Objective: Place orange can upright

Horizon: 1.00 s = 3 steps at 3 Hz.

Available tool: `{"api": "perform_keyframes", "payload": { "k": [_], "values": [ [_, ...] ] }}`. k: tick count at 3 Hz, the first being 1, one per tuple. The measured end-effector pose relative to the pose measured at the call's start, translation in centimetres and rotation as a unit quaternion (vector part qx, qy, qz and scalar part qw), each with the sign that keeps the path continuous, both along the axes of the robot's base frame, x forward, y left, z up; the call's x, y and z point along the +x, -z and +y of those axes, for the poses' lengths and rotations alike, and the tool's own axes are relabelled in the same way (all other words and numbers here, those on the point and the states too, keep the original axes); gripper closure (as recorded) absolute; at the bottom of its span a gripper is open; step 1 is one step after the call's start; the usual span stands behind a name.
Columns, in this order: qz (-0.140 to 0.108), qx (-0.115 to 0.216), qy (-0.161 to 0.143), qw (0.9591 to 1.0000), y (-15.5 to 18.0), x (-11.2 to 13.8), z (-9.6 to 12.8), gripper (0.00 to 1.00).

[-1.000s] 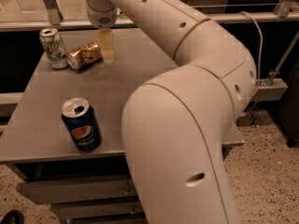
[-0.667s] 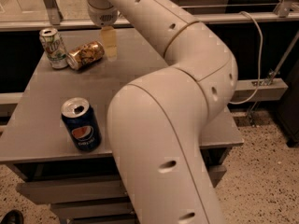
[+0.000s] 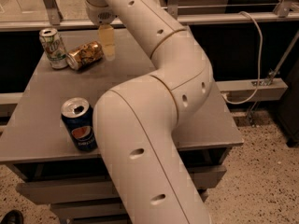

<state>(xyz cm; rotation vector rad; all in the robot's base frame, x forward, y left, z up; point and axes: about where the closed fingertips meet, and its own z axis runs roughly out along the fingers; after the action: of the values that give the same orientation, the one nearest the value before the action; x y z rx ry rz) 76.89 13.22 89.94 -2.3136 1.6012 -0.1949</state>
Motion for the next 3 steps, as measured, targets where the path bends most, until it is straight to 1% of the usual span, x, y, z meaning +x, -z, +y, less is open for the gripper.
{"api": "perform_keyframes", "payload": {
  "k": [1, 2, 3],
  "values": [
    [-0.001, -0.004, 0.009, 0.9999, 0.8, 0.8, 0.1, 0.0],
    [-0.019, -0.003, 0.026, 0.9995, 0.9, 2.0, -0.3, 0.0],
    [-0.018, -0.004, 0.036, 0.9992, 1.6, 2.3, -0.5, 0.0]
  ]
}}
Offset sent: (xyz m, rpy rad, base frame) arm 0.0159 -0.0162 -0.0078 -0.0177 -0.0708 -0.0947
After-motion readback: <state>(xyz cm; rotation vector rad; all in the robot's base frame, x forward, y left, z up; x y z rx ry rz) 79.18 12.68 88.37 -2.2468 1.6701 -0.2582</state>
